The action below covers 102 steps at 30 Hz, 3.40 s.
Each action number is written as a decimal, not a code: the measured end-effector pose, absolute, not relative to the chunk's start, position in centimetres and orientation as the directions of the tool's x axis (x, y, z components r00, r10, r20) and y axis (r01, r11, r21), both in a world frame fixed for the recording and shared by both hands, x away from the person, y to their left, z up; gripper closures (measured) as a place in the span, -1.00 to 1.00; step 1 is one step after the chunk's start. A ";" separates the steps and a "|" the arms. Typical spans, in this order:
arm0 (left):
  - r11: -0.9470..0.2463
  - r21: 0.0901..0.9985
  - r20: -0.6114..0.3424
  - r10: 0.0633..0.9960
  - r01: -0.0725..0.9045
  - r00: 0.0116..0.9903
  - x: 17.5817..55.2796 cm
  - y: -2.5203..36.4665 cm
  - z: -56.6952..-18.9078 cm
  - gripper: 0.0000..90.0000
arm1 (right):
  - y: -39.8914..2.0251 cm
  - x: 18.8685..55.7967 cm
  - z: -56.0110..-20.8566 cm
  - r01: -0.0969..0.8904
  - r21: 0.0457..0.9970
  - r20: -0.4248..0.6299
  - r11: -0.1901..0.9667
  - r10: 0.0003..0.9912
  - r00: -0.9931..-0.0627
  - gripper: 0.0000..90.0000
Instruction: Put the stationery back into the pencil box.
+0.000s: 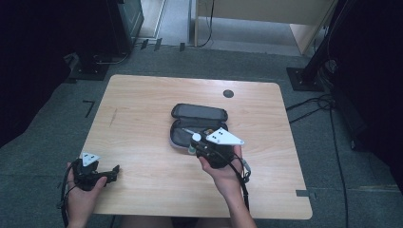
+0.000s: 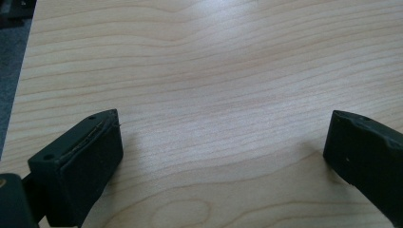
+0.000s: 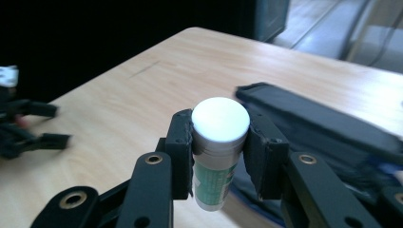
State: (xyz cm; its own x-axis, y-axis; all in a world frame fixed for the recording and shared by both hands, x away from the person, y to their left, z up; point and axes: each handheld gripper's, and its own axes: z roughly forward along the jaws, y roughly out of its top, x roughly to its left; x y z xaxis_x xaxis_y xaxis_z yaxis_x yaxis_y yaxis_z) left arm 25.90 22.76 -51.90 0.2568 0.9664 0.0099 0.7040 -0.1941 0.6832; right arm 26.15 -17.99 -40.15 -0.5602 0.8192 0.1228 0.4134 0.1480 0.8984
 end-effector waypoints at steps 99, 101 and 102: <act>-0.194 0.682 0.011 0.967 0.705 0.256 25.9 22.8 -51.9 -1.00 | -19.3 33.9 -47.5 0.567 0.814 0.152 0.128 0.895 -0.420 0.17; -0.194 0.683 0.011 0.967 0.705 0.256 25.9 22.8 -51.9 -1.00 | -19.5 33.4 -47.0 0.575 0.810 0.170 0.113 0.894 -0.414 0.08; -0.194 0.682 0.011 0.967 0.705 0.256 25.9 22.8 -51.9 -1.00 | -19.6 33.1 -46.8 0.571 0.814 0.174 0.109 0.891 -0.418 0.02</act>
State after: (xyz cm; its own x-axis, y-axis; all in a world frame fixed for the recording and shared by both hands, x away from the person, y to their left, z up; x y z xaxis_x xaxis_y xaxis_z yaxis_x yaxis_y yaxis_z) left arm 25.93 22.76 -51.89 0.2559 0.9666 0.0111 0.7047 -0.1944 0.6824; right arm 33.13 -19.59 -46.79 -0.4183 0.8915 0.1741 0.5712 0.1091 0.8136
